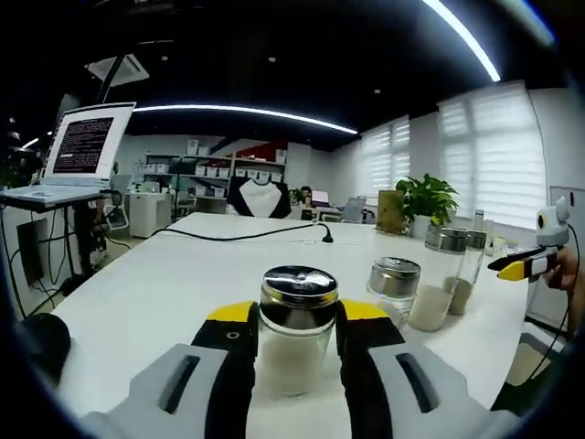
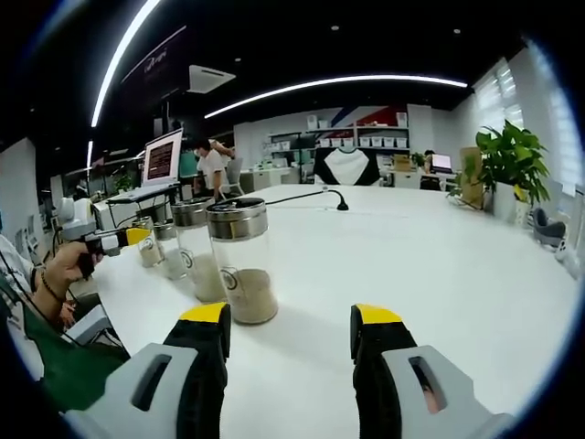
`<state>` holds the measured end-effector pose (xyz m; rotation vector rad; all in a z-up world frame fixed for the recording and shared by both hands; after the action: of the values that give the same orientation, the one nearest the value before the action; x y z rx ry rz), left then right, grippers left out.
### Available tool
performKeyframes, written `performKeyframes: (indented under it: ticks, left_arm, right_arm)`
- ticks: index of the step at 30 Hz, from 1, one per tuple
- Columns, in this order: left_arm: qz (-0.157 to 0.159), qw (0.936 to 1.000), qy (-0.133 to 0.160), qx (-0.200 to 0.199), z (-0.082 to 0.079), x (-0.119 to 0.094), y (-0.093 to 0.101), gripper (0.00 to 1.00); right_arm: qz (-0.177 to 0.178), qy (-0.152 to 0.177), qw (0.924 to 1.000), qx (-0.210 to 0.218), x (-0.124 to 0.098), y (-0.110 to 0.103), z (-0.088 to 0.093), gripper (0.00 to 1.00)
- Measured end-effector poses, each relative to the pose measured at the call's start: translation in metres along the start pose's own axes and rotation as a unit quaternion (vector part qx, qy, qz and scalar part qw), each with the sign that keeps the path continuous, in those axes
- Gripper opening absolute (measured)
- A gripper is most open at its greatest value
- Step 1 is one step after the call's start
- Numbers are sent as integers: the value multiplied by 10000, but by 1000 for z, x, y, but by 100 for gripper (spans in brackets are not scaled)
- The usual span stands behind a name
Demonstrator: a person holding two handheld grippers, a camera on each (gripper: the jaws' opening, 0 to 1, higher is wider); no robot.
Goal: Rotate the seasoning bottle until the label or dispensing opening points toward the visible target arrow and the bottle remains upright within the marked orientation range
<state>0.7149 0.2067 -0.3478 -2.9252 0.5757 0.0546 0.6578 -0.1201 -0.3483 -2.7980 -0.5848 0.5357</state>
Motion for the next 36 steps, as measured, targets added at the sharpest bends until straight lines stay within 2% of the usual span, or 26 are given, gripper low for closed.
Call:
performKeyframes:
  ticks: [9,22,26,28,36]
  left_arm:
    - [177,9998,58,59,-1,0,3,35]
    - [791,9967,132,109,4,7,-6,35]
    - [1111,9936,157,140,4,8,-7,35]
    - [1174,9928,181,151,5,9,-8,35]
    - [1911,9807,94,401,6,11,-9,35]
  right_arm:
    - [-25,-12,10000,-17,1,0,0,53]
    - [-42,-53,10000,-29,2,-1,1,53]
    - [-46,-41,10000,-18,3,0,1,53]
    - [-40,-79,10000,-24,4,1,2,53]
    - [-52,-62,10000,-27,4,1,2,53]
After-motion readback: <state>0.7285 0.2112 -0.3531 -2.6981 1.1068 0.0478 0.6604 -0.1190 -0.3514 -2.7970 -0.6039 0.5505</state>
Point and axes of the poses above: the point that each gripper's makers call its tool centre point, and the gripper's own axes: x roughly forward along the fingers, y roughly to its right, z roughly out of its underside, the point moved 2 cm from there along -x, roughly backward along the fingers, and after that the axes turned 15 degrees about x, right-handed, at the moved point
